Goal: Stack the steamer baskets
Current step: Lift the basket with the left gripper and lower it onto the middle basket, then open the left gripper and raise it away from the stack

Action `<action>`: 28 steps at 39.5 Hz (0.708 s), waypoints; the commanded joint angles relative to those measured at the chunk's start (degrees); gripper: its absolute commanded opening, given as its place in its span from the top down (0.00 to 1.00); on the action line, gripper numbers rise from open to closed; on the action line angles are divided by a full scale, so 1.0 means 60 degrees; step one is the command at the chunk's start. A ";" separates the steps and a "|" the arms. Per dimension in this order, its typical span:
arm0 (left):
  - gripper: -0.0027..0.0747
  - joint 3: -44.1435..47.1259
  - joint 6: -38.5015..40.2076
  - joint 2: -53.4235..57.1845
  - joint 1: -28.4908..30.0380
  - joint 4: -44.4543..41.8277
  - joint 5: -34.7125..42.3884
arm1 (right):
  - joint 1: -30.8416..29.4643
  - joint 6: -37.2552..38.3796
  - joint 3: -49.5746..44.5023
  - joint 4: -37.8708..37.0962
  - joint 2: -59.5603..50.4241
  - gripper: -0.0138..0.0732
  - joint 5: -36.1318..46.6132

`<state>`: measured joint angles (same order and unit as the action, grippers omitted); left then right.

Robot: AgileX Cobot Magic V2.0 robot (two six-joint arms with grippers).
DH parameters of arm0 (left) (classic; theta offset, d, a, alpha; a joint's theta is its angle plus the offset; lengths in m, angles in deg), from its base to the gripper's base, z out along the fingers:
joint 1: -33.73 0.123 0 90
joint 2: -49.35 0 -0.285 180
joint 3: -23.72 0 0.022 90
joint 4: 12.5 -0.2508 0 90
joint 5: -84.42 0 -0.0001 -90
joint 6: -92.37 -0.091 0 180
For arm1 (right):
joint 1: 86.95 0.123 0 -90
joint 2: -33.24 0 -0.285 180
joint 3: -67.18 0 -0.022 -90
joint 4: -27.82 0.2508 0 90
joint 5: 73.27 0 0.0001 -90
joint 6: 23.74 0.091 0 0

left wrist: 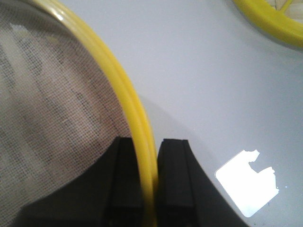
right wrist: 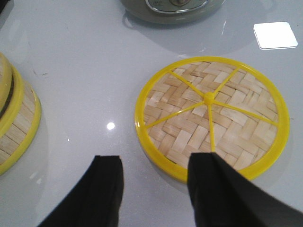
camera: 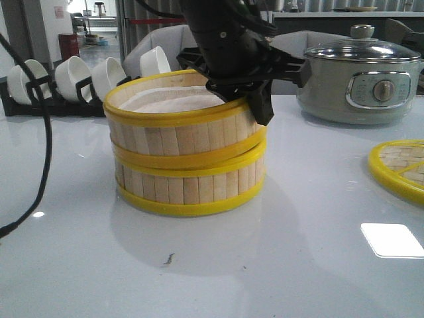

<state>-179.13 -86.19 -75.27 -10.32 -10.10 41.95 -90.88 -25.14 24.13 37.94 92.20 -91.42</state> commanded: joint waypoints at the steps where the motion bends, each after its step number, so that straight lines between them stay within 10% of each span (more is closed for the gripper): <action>1: 0.85 -0.0413 -0.0091 0.0535 -0.0091 0.0119 0.0953 | -0.0007 -0.0029 0.0376 0.0004 -0.0049 0.34 0.0588; 28: 0.76 -0.0558 -0.0091 0.0379 -0.0091 0.0101 0.0853 | -0.0007 -0.0029 0.0376 0.0004 -0.0049 0.34 0.0588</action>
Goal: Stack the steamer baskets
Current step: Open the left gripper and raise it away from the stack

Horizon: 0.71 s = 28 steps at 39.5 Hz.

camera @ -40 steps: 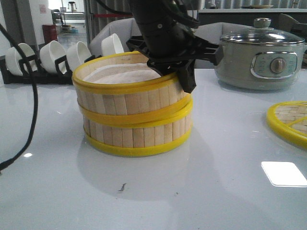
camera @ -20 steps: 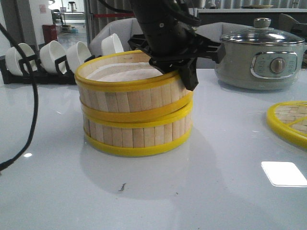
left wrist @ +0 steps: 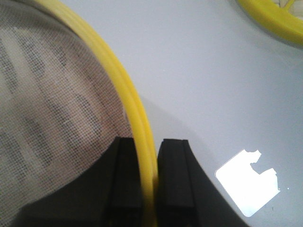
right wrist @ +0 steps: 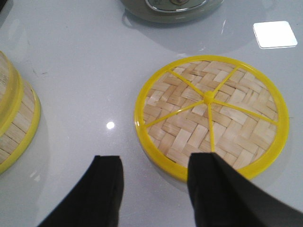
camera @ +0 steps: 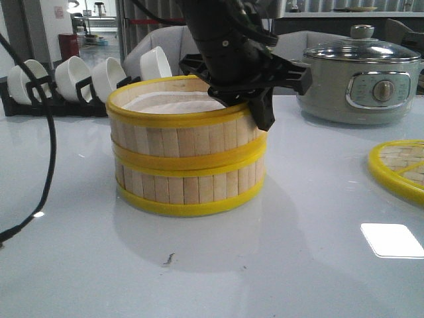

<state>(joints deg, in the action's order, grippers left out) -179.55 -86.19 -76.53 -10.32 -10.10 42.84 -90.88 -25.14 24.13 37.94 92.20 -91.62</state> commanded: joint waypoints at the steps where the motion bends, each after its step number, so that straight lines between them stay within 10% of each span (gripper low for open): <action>1: 0.73 -0.0541 -0.0091 0.0590 -0.0074 0.0101 0.0684 | -0.0007 -0.0029 0.0376 0.0004 -0.0049 0.34 0.0622; 12: 0.41 -0.1031 -0.0091 0.0610 -0.0057 0.0024 0.0113 | -0.0007 -0.0029 0.0376 0.0004 -0.0049 0.34 0.0622; 23: 0.45 -0.1973 0.0030 0.0629 -0.0038 -0.0805 -0.0889 | -0.0007 -0.0029 0.0376 0.0004 -0.0049 0.34 0.0622; 28: 0.72 -0.2783 0.0160 0.0690 0.0232 -0.0862 -0.1459 | -0.0007 -0.0029 0.0376 0.0004 -0.0049 0.34 0.0622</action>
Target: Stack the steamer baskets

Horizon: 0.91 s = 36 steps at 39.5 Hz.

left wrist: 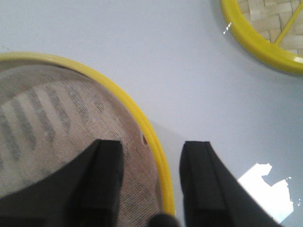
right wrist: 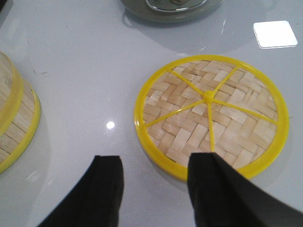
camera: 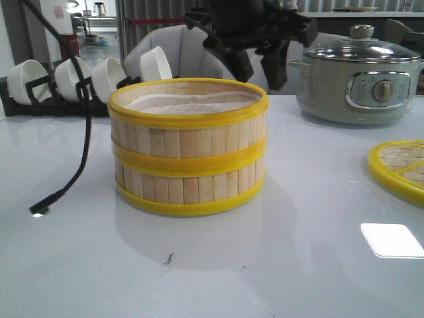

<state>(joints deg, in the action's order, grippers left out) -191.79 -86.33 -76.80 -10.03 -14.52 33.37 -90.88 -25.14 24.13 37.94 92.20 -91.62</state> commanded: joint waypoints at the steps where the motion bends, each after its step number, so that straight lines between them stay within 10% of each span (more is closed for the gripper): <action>1: 0.81 -0.0938 0.0226 0.0765 0.0289 -0.0108 0.0056 | -0.0007 -0.0029 0.0376 0.0004 -0.0049 0.34 0.0622; 22: 0.85 -0.1439 0.1076 0.4345 0.4255 0.0410 -0.0113 | -0.0007 -0.0029 0.0376 0.0004 -0.0049 0.34 0.0622; 36: 0.85 0.1333 0.1112 0.8138 0.5479 -0.0744 0.0578 | -0.0007 -0.0029 0.0376 0.0004 -0.0049 0.34 0.0703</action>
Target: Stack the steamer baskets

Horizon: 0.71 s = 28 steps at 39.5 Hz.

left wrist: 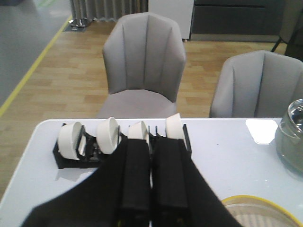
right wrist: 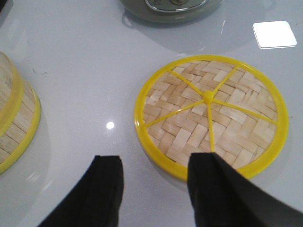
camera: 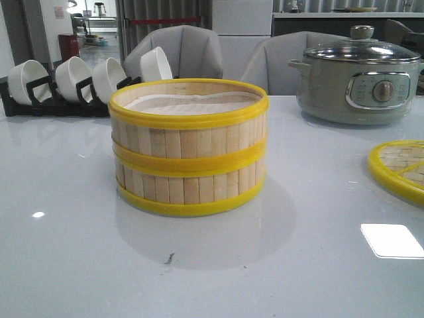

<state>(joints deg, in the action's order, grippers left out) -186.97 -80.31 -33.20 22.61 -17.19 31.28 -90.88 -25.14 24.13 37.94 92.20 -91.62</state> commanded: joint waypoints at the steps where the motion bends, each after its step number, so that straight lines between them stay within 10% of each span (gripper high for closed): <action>1: 0.85 0.0936 0.0109 0.1099 0.0039 -0.0316 0.1024 | -0.0007 -0.0029 0.0376 0.0004 -0.0049 0.34 0.0703; 28: 0.85 1.1454 0.0484 0.7112 0.0039 0.0030 0.4974 | -0.0007 -0.0029 0.0343 0.0004 0.0018 0.34 0.0695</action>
<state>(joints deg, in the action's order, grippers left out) -120.62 -78.08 7.50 22.61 -17.45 54.25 -90.88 -25.14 24.13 37.94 92.55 -91.62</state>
